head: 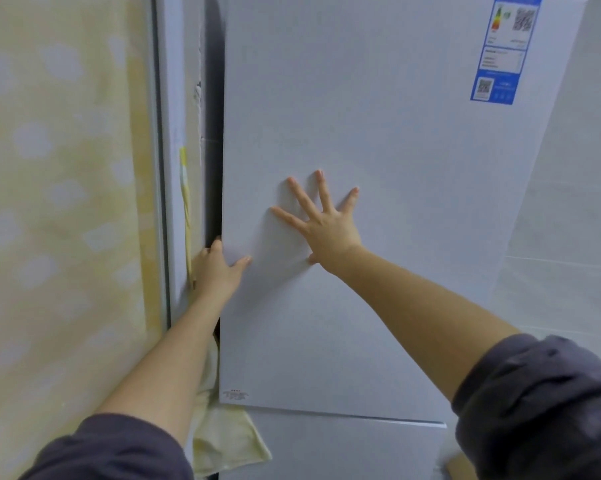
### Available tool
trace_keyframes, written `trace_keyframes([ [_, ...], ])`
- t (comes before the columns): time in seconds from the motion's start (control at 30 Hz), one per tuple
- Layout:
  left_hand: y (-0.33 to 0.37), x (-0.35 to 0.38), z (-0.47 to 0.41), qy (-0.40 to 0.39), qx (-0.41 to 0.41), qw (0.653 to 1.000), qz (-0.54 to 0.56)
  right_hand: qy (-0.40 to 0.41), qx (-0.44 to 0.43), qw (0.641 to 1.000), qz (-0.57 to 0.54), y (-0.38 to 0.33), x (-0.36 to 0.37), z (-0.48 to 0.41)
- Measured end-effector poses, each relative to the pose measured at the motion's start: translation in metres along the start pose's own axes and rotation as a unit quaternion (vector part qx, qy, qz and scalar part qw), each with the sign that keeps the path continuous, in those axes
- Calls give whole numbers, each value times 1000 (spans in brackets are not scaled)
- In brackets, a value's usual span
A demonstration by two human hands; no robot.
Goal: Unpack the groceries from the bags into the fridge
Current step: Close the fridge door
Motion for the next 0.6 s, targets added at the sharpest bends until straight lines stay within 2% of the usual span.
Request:
trace_keyframes([
  [0.23, -30, 26, 26, -30, -9, 999, -7, 14, 3, 1000, -1, -4, 5, -2],
  [0.3, -41, 31, 35, -24, 1, 997, -70, 19, -2, 1000, 2, -9, 10, 2],
  [0.37, -50, 37, 46, -23, 20, 984, -178, 26, -8, 1000, 4, -15, 17, 5],
  [0.47, -72, 56, 63, -62, 20, 930, -362, 35, -16, 999, 2, -23, 20, 5],
  [0.6, -86, 73, 76, -98, 77, 831, -543, 32, -32, 999, 1, -30, 19, 6],
])
Point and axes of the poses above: each hand's wrist, its own z-axis away from the middle knuckle, its own x-axis out of the palm, y = z × x, the point moved 8 cm from there along -z, towards the middle knuckle
